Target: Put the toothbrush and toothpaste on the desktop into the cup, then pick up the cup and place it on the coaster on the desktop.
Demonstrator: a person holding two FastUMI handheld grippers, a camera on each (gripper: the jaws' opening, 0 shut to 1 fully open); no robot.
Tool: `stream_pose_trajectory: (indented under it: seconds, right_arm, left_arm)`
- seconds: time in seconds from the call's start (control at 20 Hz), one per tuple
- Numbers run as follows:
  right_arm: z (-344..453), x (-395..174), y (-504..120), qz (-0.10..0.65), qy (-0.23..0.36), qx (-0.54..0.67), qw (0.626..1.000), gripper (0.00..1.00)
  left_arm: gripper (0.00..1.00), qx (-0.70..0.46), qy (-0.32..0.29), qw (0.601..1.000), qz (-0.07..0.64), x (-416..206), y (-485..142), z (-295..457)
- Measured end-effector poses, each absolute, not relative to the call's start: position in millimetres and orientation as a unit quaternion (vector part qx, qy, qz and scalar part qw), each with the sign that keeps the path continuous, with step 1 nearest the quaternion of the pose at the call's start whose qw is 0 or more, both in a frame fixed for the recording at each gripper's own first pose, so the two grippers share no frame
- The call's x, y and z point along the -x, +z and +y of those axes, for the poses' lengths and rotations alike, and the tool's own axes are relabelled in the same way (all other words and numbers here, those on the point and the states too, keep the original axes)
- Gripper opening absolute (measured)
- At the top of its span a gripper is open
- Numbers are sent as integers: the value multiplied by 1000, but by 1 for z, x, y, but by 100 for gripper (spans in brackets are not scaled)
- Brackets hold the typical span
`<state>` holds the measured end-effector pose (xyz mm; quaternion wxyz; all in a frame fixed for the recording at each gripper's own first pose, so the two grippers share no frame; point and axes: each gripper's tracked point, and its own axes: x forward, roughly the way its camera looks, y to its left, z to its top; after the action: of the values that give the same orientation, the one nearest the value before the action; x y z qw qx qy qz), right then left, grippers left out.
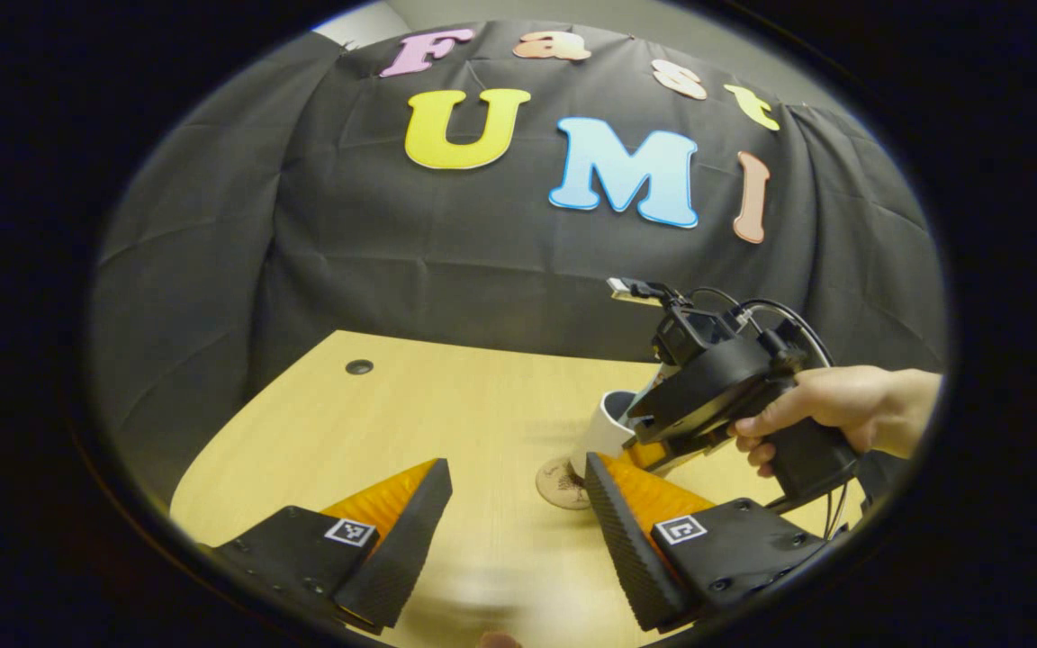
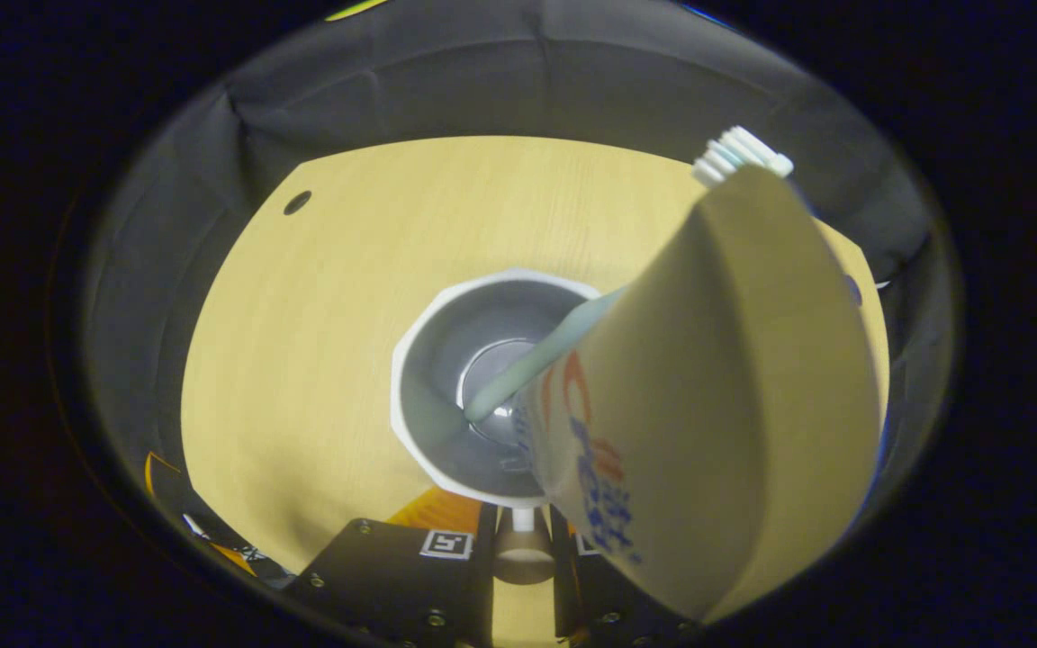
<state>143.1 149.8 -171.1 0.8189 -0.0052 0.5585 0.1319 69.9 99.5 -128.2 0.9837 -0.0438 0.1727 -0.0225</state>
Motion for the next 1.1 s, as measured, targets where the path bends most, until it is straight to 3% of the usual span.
stream_pose_trajectory:
  seconds: [0.8,0.9,0.95,1.0,1.1]
  right_arm:
    - [158,-139,-171,567,142,20,811,27]
    - [157,-139,-166,559,144,22,817,30]
    - [155,-138,-162,555,145,23,819,39]
    - [155,-138,-156,549,149,21,822,39]
    - [151,-134,-147,534,152,20,831,56]
  left_arm:
    - [96,59,-12,982,179,-66,-133,109]
    - [96,59,-12,982,178,-66,-134,108]
    - [96,59,-12,982,178,-66,-133,108]
    - [96,60,-15,982,178,-66,-132,106]
    - [96,60,-19,982,178,-66,-132,101]
